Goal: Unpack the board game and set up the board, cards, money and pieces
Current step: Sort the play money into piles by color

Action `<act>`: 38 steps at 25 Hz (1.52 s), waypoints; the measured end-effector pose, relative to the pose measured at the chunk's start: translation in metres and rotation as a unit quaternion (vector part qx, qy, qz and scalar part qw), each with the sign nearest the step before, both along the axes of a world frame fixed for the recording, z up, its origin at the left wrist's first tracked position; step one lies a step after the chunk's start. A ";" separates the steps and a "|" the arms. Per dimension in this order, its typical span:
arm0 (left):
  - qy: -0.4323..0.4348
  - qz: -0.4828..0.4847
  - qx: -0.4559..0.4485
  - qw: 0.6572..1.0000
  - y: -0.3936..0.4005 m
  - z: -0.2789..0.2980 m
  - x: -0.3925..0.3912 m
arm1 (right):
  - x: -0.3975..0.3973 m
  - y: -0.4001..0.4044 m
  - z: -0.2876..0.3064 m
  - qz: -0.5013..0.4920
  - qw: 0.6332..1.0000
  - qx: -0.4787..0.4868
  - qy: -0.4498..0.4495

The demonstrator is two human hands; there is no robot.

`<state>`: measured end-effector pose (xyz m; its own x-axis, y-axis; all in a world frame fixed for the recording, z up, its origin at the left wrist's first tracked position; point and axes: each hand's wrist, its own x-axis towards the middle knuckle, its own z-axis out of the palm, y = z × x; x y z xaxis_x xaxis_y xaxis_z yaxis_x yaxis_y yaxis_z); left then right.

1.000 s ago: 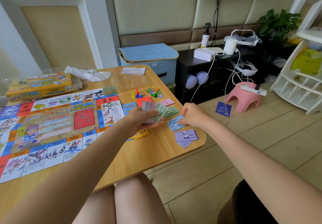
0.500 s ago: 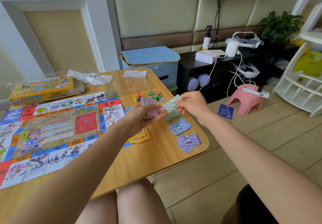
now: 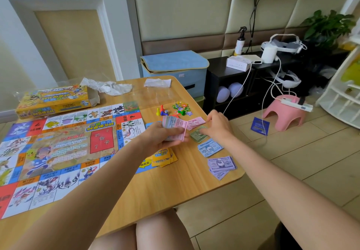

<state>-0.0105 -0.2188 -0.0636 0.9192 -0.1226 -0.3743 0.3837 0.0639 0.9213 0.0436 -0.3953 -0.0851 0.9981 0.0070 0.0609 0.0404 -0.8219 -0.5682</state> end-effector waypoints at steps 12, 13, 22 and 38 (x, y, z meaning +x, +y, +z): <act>0.021 0.069 -0.140 0.988 -0.001 0.010 0.004 | 0.007 0.008 0.030 0.082 0.958 0.271 0.033; 0.017 0.078 -0.136 0.988 0.003 0.011 0.005 | 0.012 0.008 0.028 0.042 0.955 0.294 0.012; 0.018 0.091 -0.096 0.991 0.018 0.010 0.010 | 0.049 0.015 -0.010 0.040 0.999 -0.006 -0.027; 0.050 0.032 -0.124 0.990 -0.005 0.010 0.005 | 0.001 -0.002 0.045 0.242 0.942 0.189 0.133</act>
